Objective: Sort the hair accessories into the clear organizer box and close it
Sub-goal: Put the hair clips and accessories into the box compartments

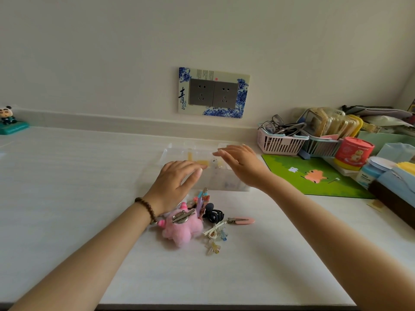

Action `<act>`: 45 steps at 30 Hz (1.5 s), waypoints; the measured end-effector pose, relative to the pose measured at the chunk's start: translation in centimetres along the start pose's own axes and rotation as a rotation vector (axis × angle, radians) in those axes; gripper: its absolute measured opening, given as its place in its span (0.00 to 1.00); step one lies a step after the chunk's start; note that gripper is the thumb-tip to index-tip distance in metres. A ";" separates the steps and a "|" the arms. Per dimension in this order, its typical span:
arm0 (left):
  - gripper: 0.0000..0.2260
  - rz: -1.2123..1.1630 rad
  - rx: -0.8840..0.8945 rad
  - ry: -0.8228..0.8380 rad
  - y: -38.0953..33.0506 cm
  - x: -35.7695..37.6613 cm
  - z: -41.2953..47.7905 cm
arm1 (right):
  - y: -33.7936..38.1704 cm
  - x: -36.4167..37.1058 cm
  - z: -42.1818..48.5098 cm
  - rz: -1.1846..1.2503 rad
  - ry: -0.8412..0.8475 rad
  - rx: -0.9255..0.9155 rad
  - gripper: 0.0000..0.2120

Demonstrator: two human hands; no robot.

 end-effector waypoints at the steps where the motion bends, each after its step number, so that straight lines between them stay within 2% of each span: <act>1: 0.30 -0.009 -0.004 -0.002 0.0 0.0 0.0 | 0.3 -0.7 -0.6 0.088 -0.055 -0.011 0.19; 3: 0.29 -0.021 -0.008 -0.001 -0.1 0.0 0.0 | 0.7 -2.0 -2.3 0.271 -0.059 0.005 0.15; 5: 0.29 -0.013 -0.003 0.002 -0.1 -0.1 0.0 | 0.8 -2.6 -4.2 0.343 0.081 0.010 0.11; 8: 0.30 0.004 0.013 -0.004 -0.2 -0.1 0.1 | -0.3 -1.9 -6.5 0.223 0.378 0.025 0.08; 10: 0.29 0.008 0.019 -0.007 -0.3 -0.1 0.1 | -1.5 -0.9 -7.5 0.137 0.468 0.033 0.08; 12: 0.29 0.012 0.017 -0.010 -0.2 -0.1 0.0 | -2.2 -0.2 -8.1 0.148 0.491 0.062 0.10; 20: 0.27 0.021 0.002 0.001 -0.1 0.0 -0.1 | -2.1 0.9 -8.4 0.225 0.456 0.057 0.05; 23: 0.27 0.020 0.005 0.005 -0.1 0.0 -0.1 | -1.8 0.3 -8.1 0.271 0.417 0.052 0.07; 26: 0.27 0.016 0.003 0.006 -0.1 0.0 -0.1 | -1.5 -1.4 -6.5 0.316 0.189 0.034 0.10; 29: 0.27 0.008 0.003 0.008 -0.1 -0.1 -0.1 | -1.5 -3.6 -3.8 0.459 -0.084 0.091 0.05; 32: 0.26 0.009 0.003 0.006 -0.1 -0.1 -0.1 | -1.7 -4.5 -1.1 0.572 -0.213 0.148 0.02; 34: 0.26 0.011 0.004 0.011 -0.1 -0.1 -0.1 | -2.0 -3.9 0.4 0.499 -0.200 0.187 0.05; 36: 0.27 0.016 0.009 0.011 0.1 -0.2 -0.2 | -2.6 -2.6 1.4 0.294 -0.102 0.223 0.09; 38: 0.27 0.041 0.013 -0.033 0.5 -0.7 -0.1 | -2.9 -1.5 1.3 0.106 -0.091 0.233 0.11; 41: 0.27 0.112 -0.044 -0.163 1.4 -1.8 -0.1 | -1.8 -1.5 -0.4 0.198 -0.213 0.164 0.09; 42: 0.28 0.102 -0.095 -0.192 1.8 -1.9 -0.2 | -1.1 -1.6 -1.2 0.275 -0.196 0.120 0.08; 43: 0.29 0.058 -0.159 -0.208 2.2 -1.9 -0.4 | -0.4 -1.6 -2.1 0.339 -0.121 0.081 0.07; 45: 0.28 -0.069 -0.279 -0.213 3.0 -1.5 -0.8 | 1.0 -0.9 -4.0 0.364 0.131 0.011 0.07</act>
Point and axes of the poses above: each hand's wrist, its own z-axis towards the middle knuckle, its own x-axis out of the palm, y = z × x, the point moved 3 cm from there along z, towards the middle knuckle, and after that the axes turned 14 degrees about x, right-handed, at the moved point
